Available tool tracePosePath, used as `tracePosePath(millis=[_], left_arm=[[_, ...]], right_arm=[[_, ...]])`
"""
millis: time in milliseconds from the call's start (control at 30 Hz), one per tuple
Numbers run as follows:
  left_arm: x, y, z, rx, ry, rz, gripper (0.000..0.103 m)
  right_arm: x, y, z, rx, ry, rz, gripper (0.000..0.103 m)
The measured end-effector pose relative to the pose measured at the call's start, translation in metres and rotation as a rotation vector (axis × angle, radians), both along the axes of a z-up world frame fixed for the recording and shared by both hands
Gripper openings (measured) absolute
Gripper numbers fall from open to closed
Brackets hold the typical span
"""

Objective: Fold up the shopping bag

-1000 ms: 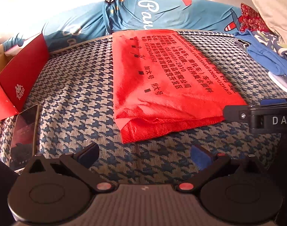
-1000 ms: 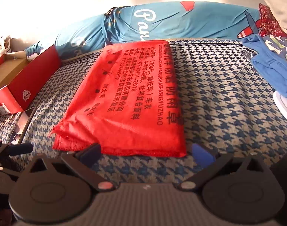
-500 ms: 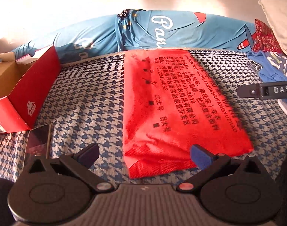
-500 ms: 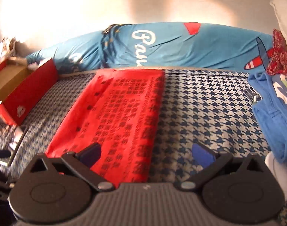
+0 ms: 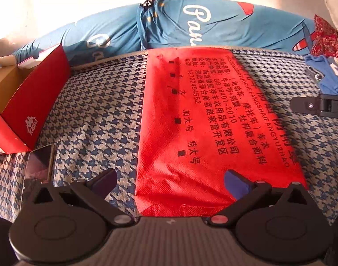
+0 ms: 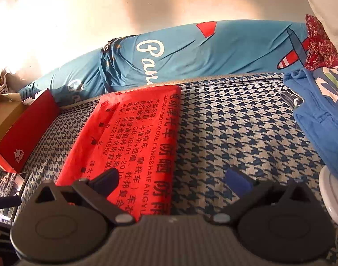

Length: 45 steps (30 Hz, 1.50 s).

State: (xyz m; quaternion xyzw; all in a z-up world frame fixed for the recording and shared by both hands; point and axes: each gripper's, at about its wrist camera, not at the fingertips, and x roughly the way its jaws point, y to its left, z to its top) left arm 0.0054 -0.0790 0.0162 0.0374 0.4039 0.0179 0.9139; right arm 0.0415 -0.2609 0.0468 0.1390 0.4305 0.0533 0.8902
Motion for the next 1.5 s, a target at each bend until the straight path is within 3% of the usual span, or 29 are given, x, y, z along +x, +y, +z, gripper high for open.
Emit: tracePosePath(millis=[400,667,833,900,1100,1233,1500], left_arm=[[0.013,-0.007,-0.011,-0.03,0.064,0.022,0.103],[0.006,-0.014,-0.013,-0.093,0.101,0.025,0.103],[-0.008,-0.035,-0.012,-0.095,0.12,-0.053,0.103],[-0.017,-0.045,-0.011,-0.093,0.125,-0.097,0.103],[-0.031,-0.062,-0.005,-0.065,0.133,-0.183,0.103],[-0.033,-0.058,0.002,-0.066,0.117,-0.184,0.103],[-0.025,-0.047,0.009,-0.078,0.091,-0.167,0.103]], right_arm=[[0.002,0.013,-0.006,0.043,0.038,0.078,0.103],[0.005,0.025,-0.012,-0.052,0.077,0.095,0.103],[0.001,0.031,-0.011,-0.057,0.068,0.155,0.103],[0.001,0.03,-0.01,-0.074,0.058,0.133,0.103],[0.01,0.005,-0.016,-0.126,0.051,-0.072,0.103],[0.023,-0.007,-0.024,-0.167,0.055,-0.103,0.103],[0.041,-0.004,-0.038,-0.235,0.088,-0.061,0.103]])
